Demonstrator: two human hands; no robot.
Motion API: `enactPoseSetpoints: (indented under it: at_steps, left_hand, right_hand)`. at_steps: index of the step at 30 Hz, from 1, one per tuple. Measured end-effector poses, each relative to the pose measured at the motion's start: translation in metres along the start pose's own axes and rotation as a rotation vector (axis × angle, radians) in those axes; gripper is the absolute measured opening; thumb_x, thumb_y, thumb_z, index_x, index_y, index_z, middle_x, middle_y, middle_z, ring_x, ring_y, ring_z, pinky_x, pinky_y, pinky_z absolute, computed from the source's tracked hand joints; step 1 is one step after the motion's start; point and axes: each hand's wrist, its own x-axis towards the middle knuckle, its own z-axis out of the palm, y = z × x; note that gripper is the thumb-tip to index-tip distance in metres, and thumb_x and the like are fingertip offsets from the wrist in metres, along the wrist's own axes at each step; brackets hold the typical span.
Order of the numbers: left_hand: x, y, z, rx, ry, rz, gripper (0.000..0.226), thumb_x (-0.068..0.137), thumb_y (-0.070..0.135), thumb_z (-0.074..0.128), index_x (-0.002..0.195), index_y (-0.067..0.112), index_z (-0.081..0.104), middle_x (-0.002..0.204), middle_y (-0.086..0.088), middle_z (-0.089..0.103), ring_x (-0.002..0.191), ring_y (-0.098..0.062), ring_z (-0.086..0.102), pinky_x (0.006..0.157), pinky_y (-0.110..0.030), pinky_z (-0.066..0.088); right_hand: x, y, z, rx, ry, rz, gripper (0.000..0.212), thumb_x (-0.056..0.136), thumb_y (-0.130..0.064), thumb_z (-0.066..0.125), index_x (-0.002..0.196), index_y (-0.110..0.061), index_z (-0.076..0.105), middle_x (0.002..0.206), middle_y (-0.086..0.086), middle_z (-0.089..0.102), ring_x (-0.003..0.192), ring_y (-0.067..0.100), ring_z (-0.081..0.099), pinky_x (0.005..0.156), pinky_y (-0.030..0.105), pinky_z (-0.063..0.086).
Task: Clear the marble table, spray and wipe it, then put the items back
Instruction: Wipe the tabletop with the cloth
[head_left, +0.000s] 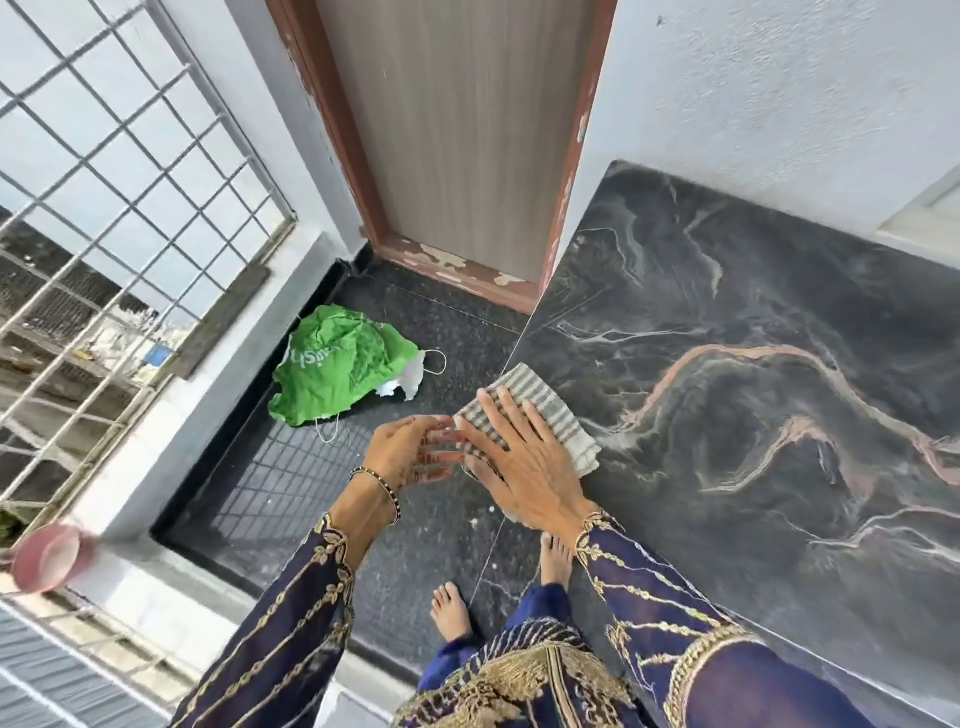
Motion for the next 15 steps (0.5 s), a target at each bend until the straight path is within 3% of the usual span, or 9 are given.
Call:
enactPoseSetpoints:
  at_steps: [6, 11, 15]
  left_hand:
    - [0.0, -0.007, 0.006, 0.05, -0.026, 0.059, 0.021, 0.092, 0.015, 0.055, 0.103, 0.002, 0.068, 0.074, -0.006, 0.074, 0.056, -0.018, 0.068, 0.052, -0.026, 0.055]
    - [0.006, -0.007, 0.004, 0.097, -0.071, 0.031, 0.02, 0.09, 0.016, 0.057, 0.102, 0.003, 0.068, 0.068, -0.002, 0.074, 0.053, -0.017, 0.067, 0.048, -0.022, 0.054]
    - [0.007, -0.01, 0.002, 0.116, -0.087, 0.039, 0.021, 0.09, 0.017, 0.057, 0.101, 0.003, 0.069, 0.087, -0.011, 0.073, 0.058, -0.018, 0.069, 0.051, -0.023, 0.054]
  right_hand:
    - [-0.052, 0.011, 0.002, -0.083, -0.04, -0.163, 0.053, 0.109, -0.049, 0.026, 0.161, -0.04, 0.017, 0.171, -0.002, 0.012, 0.158, 0.023, 0.006, 0.127, 0.046, 0.01]
    - [-0.098, 0.054, -0.013, -0.101, -0.062, -0.021, 0.057, 0.109, -0.052, 0.024, 0.162, -0.036, 0.011, 0.171, -0.002, 0.006, 0.158, 0.018, 0.003, 0.126, 0.045, 0.01]
    - [-0.088, 0.069, -0.023, -0.086, -0.123, 0.036, 0.057, 0.108, -0.053, 0.018, 0.162, -0.036, 0.01, 0.172, 0.0, 0.004, 0.158, 0.016, -0.001, 0.127, 0.042, 0.005]
